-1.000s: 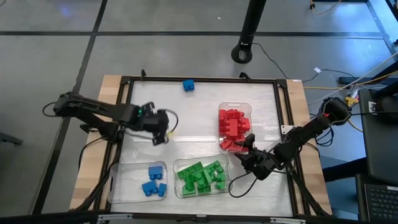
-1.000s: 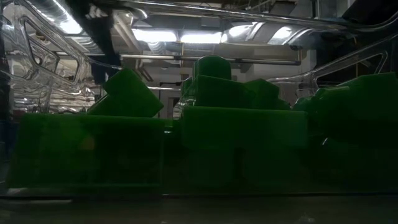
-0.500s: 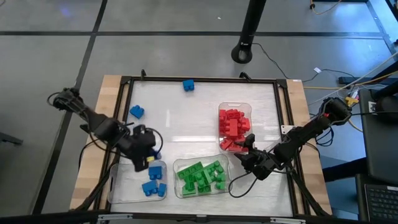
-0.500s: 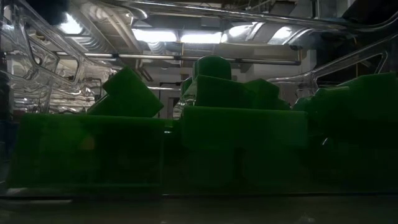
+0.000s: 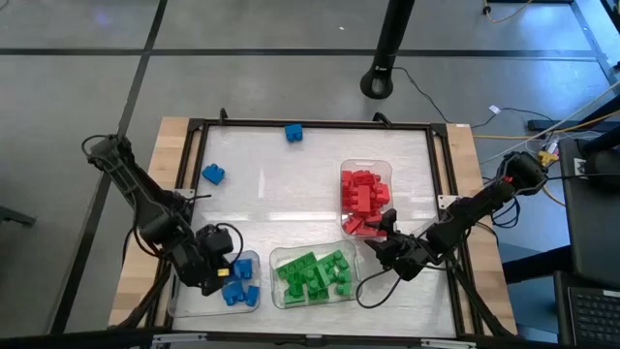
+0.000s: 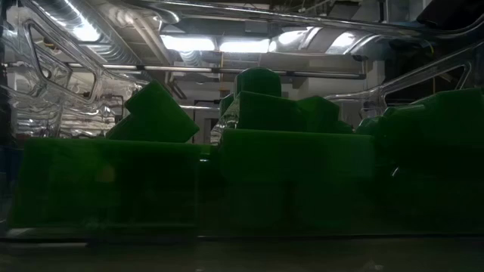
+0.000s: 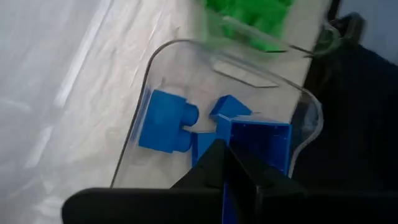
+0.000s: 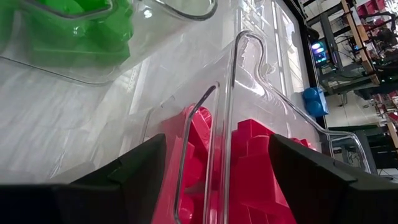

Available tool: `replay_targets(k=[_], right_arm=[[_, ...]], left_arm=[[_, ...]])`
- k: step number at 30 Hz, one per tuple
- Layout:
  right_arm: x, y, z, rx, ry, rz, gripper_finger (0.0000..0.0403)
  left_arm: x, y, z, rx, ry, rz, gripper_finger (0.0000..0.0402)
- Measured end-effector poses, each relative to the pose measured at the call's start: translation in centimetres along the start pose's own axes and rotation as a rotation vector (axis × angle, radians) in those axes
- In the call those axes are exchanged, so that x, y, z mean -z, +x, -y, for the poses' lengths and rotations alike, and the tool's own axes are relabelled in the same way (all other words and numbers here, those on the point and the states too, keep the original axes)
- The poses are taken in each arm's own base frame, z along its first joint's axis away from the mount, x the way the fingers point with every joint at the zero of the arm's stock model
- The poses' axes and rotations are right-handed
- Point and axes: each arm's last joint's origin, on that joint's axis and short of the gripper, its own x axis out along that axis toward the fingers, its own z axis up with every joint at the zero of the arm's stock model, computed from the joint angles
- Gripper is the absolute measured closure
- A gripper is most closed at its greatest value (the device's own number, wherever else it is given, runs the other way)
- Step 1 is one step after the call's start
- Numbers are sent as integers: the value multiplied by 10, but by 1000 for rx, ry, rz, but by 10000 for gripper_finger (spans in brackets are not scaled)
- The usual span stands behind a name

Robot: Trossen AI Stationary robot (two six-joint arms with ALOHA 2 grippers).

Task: Sort blocks
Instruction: Put the blue game piece into the bottom left transparent bin

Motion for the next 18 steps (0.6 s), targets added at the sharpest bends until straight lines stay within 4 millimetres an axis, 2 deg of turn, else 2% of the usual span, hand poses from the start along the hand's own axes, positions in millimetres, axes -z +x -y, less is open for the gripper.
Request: replay_targets(k=[4, 8, 18], right_arm=[[0, 0, 0, -1, 0, 1, 121], [0, 0, 0, -8, 0, 1, 121], [0, 0, 0, -9, 0, 1, 121]], left_arm=[[6, 17, -4, -36, -35, -12, 395], [6, 24, -8, -61, -43, -10, 378], [4, 36, -24, -138, -150, -57, 284]])
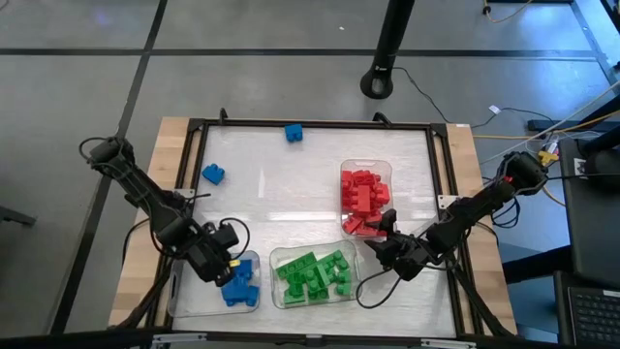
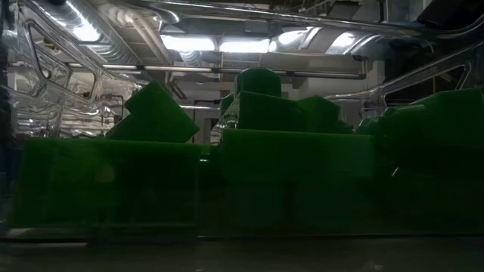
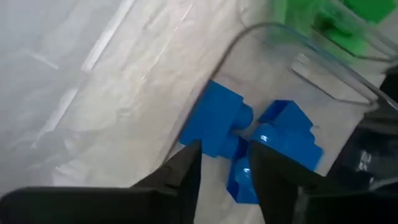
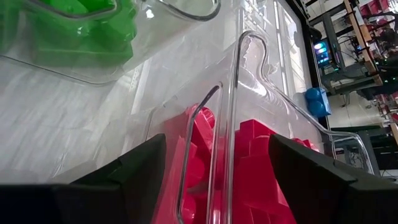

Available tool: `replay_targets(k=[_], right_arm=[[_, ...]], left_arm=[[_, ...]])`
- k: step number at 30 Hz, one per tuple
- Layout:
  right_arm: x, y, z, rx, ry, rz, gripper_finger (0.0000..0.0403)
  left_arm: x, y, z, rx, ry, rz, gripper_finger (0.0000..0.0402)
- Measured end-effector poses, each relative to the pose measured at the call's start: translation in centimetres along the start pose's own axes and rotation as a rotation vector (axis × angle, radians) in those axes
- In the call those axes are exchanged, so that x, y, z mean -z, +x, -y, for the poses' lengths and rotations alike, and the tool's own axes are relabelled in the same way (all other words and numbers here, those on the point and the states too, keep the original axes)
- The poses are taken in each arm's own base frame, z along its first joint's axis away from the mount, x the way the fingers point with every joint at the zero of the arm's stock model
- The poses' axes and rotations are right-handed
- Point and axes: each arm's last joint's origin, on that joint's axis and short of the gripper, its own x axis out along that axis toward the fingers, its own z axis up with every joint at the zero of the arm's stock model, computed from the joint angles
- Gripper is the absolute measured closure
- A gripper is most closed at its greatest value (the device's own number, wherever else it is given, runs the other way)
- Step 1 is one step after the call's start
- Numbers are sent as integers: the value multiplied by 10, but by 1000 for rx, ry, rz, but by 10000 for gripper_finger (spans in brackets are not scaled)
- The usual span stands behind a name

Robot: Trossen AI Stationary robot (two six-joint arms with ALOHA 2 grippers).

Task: Sort blocks
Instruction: Put the blue game piece into the bottom left transparent bin

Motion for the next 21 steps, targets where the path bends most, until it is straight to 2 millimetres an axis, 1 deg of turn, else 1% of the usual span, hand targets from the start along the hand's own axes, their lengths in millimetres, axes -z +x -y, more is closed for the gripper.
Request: replay_targets(k=[6, 12, 17, 21], right_arm=[[0, 0, 0, 0, 0, 0, 121], [0, 0, 0, 0, -1, -1, 121], [0, 0, 0, 0, -2, -2, 121], [0, 0, 0, 0, -2, -2, 121]], left_arm=[[-14, 3, -4, -17, -5, 17, 226], [-46, 6, -18, -62, 20, 55, 180], [-76, 2, -42, -146, 0, 75, 171], [-96, -1, -67, -275, -8, 97, 175]])
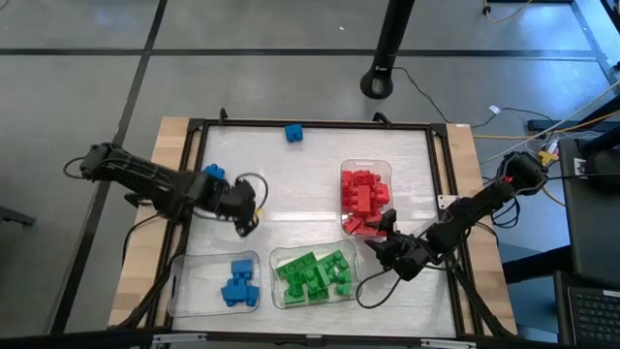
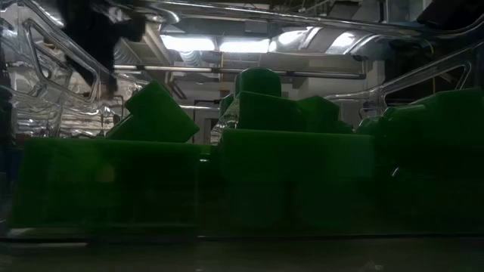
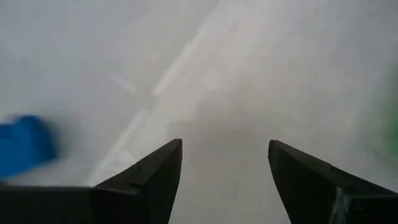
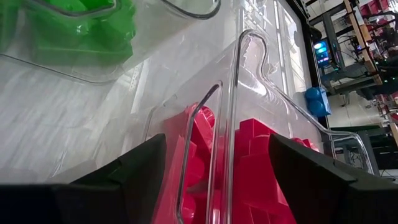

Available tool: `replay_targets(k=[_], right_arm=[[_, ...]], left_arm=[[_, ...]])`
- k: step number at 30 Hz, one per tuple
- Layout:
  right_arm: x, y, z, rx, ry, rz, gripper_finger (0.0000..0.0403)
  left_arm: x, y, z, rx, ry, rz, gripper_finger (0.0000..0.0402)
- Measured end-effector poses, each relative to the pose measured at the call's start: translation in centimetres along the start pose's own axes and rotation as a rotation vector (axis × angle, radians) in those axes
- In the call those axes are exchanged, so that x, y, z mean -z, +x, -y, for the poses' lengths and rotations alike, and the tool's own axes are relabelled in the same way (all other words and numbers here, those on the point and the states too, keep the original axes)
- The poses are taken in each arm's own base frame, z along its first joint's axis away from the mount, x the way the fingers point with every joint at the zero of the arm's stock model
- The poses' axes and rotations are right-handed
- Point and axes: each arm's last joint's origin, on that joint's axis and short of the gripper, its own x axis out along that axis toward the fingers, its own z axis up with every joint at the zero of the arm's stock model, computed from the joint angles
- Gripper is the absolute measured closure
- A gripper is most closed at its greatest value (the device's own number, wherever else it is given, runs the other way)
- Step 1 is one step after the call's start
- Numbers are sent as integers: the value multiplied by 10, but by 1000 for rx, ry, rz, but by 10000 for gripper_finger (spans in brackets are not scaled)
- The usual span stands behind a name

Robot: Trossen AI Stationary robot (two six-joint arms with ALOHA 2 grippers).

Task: Sort blocks
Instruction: Put the blue game piece into the bottom left transparent bin

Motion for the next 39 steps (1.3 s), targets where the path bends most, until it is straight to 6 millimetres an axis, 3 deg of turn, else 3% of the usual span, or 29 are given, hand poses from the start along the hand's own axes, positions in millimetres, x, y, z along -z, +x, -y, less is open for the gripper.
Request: replay_targets(k=[8, 13, 21, 30, 39], right_arm=[[1, 0, 0, 0, -6, -5, 121], [1, 0, 0, 6, -6, -5, 121], [1, 0, 0, 10, -7, -6, 121], [1, 0, 1, 27, -6, -7, 121], [1, 0, 1, 39, -7, -7, 121]], left_arm=[[-28, 12, -50, -307, -103, 61, 175], [-42, 18, -78, -408, -193, 60, 176], [-36, 48, -123, -407, -289, -115, 176], [-27, 71, -149, -410, -309, -140, 176], [-28, 86, -162, -380, -309, -189, 176]])
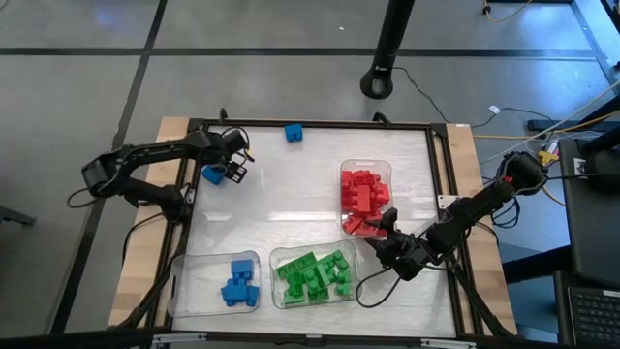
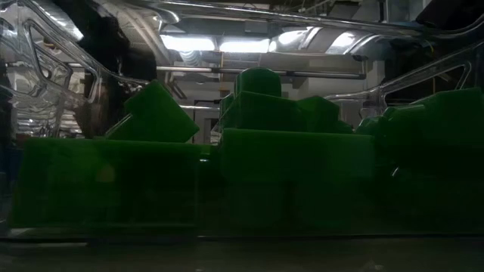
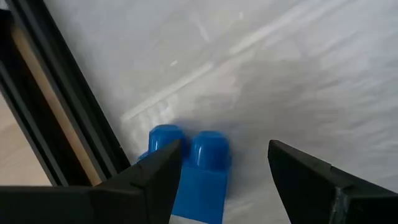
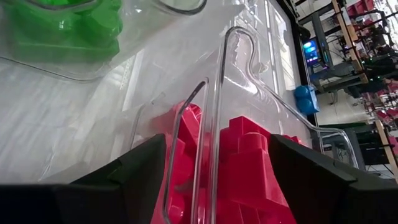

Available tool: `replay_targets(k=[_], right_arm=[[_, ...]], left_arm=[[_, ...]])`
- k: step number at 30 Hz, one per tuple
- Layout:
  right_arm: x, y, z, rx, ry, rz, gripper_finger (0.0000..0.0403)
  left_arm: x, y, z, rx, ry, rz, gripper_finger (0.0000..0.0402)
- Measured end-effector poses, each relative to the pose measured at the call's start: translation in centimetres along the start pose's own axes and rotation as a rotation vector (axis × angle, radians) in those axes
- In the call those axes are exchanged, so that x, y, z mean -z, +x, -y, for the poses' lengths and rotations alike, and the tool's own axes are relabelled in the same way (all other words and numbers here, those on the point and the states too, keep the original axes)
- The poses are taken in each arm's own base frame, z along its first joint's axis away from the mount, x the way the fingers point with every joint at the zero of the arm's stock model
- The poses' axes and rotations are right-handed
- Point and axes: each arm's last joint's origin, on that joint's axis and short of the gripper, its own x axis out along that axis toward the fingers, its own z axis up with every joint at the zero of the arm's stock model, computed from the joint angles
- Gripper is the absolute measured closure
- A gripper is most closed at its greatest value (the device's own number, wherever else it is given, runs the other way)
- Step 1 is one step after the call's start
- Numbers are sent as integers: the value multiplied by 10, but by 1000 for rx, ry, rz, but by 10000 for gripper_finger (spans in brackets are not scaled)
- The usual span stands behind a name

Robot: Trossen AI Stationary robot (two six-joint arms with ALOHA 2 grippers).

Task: Sort blocks
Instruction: Put the blue game piece into the bottom left transparent bin

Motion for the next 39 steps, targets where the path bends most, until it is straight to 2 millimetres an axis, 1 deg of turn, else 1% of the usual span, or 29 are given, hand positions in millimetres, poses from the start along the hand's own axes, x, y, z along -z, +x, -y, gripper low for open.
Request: replay_targets(k=[6, 9, 20, 24, 28, 37, 39], right_arm=[[0, 0, 0, 7, -2, 0, 121], [0, 0, 0, 8, -2, 0, 121], [0, 0, 0, 15, -5, -3, 121], [0, 0, 0, 15, -5, -3, 121], [0, 0, 0, 15, -5, -3, 121], [0, 0, 0, 15, -4, -2, 121], [0, 0, 0, 15, -4, -2, 121]], left_arm=[[-3, 24, 7, -47, 62, -126, 176], [-3, 31, 10, -59, 86, -164, 176], [-5, 47, 17, -84, 110, -227, 176], [-4, 50, 17, -90, 121, -251, 180], [-3, 50, 17, -87, 144, -264, 204], [1, 51, 15, -108, 188, -302, 295], [1, 51, 15, -108, 189, -302, 303]])
